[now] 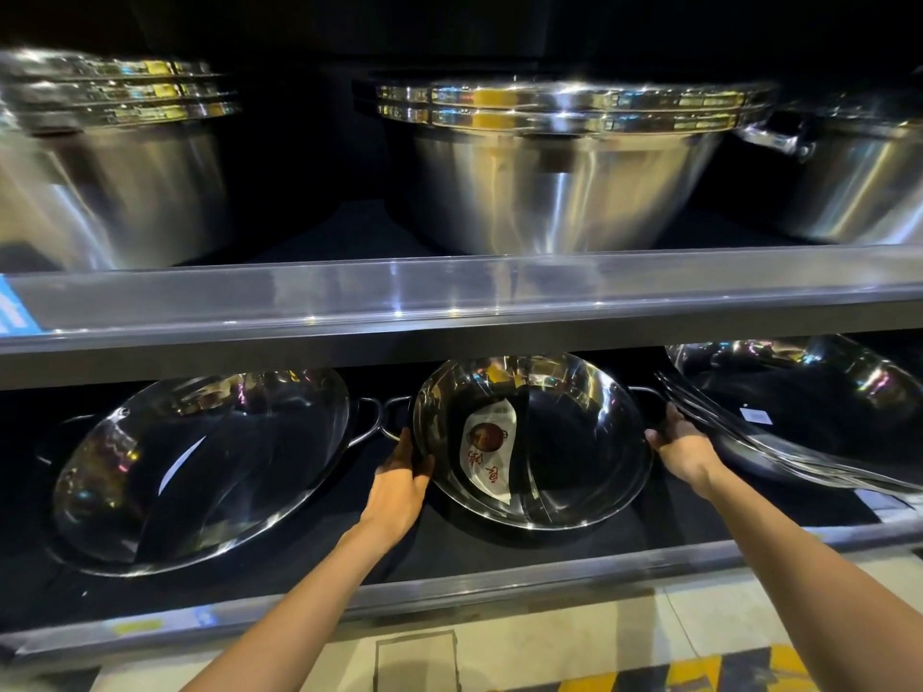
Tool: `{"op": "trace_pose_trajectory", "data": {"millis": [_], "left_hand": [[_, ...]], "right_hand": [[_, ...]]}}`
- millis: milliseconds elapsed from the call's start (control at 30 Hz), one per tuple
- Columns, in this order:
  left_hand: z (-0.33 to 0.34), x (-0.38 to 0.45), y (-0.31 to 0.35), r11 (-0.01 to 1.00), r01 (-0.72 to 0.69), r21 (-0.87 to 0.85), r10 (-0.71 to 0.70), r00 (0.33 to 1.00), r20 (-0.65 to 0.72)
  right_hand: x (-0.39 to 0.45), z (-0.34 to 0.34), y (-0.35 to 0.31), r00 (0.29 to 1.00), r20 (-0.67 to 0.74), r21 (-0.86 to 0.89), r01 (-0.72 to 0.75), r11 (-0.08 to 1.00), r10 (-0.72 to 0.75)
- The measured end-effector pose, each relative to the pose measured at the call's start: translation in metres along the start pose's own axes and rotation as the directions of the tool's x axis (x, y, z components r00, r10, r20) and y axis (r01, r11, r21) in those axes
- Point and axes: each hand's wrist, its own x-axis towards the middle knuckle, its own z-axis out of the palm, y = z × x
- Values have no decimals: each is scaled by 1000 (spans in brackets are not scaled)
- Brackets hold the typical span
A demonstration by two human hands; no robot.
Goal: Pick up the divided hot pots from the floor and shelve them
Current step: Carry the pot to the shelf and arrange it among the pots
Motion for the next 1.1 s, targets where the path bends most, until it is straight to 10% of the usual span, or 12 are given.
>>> {"op": "trace_pose_trajectory", "data": {"millis": [900,1100], "left_hand": [[-5,-7,-4,880,28,475,-57,997,48],[-4,-6,-6,977,-21,213,3,996,88]], "right_hand": [[-20,-6,25,952,133,-270,303,914,-277],[-18,-7,21,953,132,-274,298,914,-271]]}}
